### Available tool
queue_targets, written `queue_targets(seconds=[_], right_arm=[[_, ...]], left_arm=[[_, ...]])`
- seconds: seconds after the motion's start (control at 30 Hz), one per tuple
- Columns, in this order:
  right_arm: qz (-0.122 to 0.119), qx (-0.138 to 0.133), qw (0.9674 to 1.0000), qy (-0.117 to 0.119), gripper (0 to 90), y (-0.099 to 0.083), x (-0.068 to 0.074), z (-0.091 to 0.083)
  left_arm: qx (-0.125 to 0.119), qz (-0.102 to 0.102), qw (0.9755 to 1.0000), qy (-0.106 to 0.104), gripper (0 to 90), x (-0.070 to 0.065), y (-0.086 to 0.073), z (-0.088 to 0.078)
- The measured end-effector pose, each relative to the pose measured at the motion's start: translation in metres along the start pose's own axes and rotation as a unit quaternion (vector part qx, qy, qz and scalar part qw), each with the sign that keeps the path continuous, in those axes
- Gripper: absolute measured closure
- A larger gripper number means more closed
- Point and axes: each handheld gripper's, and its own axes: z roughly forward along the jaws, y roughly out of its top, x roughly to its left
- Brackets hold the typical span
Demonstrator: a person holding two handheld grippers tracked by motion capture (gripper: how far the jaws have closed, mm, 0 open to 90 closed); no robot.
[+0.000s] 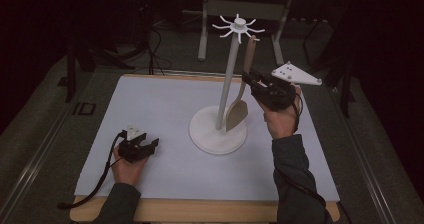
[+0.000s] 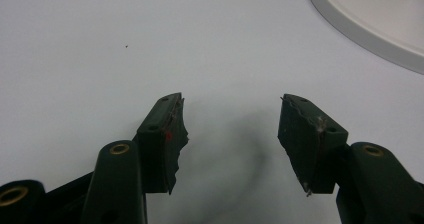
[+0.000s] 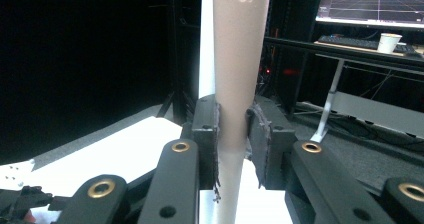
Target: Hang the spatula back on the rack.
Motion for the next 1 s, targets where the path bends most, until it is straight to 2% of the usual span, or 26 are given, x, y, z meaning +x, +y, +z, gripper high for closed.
queue_targets(seconds=[0.73, 1.0], right_arm=[[0.002, -0.003, 1.0, 0.003, 63.6, -0.007, -0.003, -0.008], [0.008, 0.006, 0.9999, -0.008, 60.0, -0.021, -0.011, -0.018]], left_arm=[[0.0, 0.001, 1.0, 0.0, 43.8, 0.0, 0.0, 0.0], [0.0, 0.001, 1.0, 0.001, 43.8, 0.0, 0.0, 0.0]])
